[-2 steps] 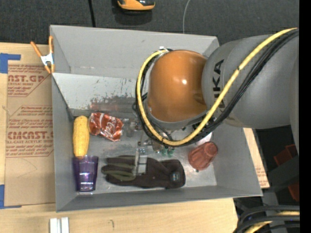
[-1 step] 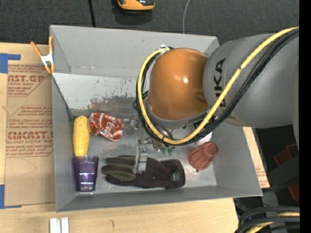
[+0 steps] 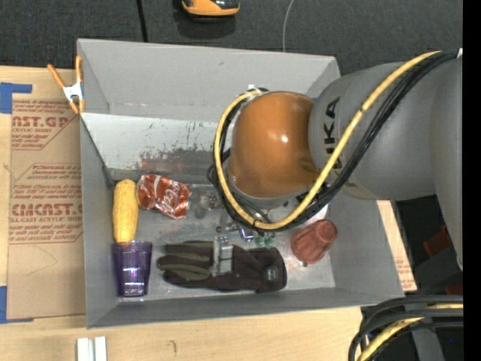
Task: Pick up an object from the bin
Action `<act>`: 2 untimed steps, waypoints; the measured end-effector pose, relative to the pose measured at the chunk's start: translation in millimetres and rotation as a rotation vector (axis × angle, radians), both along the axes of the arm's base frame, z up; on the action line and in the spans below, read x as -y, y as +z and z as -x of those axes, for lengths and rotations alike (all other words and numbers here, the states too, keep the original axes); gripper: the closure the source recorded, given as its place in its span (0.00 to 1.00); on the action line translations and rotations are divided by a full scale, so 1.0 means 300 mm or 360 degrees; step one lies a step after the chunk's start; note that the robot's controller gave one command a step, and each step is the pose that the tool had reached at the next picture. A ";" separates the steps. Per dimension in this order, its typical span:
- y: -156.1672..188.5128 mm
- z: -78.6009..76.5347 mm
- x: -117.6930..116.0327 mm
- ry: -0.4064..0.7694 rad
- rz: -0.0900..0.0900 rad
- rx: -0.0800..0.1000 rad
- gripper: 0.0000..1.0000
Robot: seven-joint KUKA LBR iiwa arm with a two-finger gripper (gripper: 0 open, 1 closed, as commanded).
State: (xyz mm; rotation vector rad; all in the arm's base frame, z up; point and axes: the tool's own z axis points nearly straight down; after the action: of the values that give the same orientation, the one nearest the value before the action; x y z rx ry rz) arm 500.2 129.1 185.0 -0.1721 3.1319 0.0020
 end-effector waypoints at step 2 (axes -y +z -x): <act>-0.383 0.059 0.018 0.0264 0.0000 -0.0004 1.00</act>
Offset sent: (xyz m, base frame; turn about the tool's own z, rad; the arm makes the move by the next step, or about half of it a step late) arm -0.0179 -0.0064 -0.1150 -0.1661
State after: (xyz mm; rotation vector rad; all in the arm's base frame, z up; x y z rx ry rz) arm 482.7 123.8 70.1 -0.4315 3.1097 0.0027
